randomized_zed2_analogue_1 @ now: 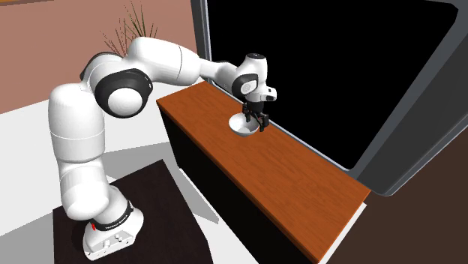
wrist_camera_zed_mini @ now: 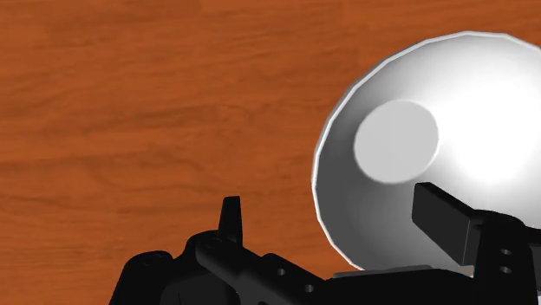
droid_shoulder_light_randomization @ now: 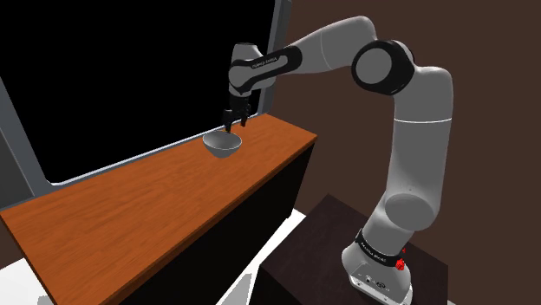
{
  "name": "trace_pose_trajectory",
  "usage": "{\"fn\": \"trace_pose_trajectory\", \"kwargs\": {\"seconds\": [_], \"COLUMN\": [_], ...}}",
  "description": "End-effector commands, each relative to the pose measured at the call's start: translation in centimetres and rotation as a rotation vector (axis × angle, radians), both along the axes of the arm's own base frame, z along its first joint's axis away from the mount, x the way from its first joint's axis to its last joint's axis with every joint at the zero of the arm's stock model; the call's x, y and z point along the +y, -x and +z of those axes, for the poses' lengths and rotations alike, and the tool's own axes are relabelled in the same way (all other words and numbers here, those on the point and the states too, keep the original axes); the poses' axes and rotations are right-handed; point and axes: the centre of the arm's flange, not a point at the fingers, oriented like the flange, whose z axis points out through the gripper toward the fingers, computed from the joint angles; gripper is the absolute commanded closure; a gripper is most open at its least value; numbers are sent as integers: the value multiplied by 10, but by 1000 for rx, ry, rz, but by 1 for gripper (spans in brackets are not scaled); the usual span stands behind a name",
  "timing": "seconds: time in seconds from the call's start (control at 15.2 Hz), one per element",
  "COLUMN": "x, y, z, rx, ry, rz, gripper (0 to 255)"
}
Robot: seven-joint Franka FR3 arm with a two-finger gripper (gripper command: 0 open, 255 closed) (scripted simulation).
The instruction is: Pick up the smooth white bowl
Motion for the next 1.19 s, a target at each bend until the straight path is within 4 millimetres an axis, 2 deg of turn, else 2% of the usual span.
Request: {"fn": "trace_pose_trajectory", "kwargs": {"seconds": [0.0,0.13,0.2,0.79,1.12], "x": [0,0,0,0,0], "y": [-1,-1,-1,-1,0], "z": [-10,-13,-13,-14,13], "rx": [-1,-1,-1,-1,-1], "ry": [0,0,0,0,0], "rz": [0,0,0,0,0], "gripper": [0,0,255,255,255]}}
